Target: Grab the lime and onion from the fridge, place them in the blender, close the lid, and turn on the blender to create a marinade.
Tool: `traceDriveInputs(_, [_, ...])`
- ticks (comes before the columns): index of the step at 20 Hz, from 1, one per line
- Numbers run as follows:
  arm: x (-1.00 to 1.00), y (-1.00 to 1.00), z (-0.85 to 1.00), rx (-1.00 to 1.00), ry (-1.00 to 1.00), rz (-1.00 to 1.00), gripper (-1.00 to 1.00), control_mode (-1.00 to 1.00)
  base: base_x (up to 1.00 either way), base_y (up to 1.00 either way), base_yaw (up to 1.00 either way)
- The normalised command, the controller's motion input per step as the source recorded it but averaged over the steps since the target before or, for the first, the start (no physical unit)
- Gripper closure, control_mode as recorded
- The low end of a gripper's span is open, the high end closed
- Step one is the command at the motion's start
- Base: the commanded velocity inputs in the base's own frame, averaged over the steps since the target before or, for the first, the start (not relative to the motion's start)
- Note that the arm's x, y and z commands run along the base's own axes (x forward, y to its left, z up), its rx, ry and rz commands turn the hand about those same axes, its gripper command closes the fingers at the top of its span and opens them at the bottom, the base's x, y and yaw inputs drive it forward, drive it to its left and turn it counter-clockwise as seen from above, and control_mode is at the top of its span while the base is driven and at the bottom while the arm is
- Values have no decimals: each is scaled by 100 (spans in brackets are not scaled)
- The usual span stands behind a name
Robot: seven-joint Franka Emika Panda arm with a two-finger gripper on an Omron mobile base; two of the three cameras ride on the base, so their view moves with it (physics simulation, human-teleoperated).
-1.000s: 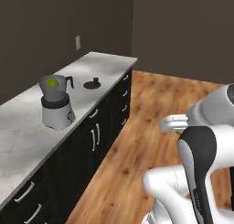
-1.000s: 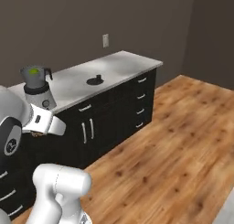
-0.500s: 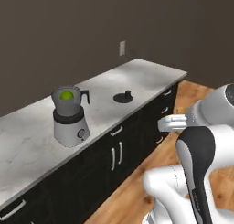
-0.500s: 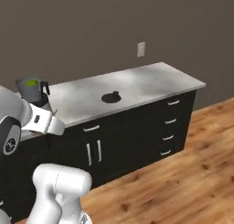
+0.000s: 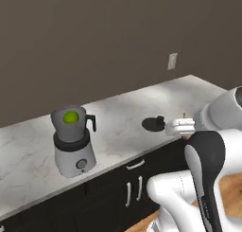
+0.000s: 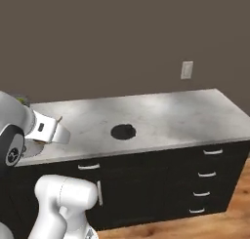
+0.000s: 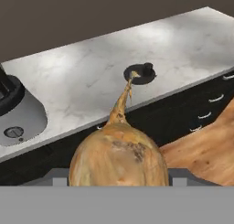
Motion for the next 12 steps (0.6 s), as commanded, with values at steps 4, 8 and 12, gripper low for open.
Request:
traceDriveInputs(4, [0, 0, 0, 0, 0, 0, 100, 100, 82, -25, 60])
traceDriveInputs(8, [0, 0, 0, 0, 0, 0, 100, 100, 40, -26, 57])
traceDriveInputs(12, [0, 0, 0, 0, 0, 0, 100, 100, 17, -32, 46])
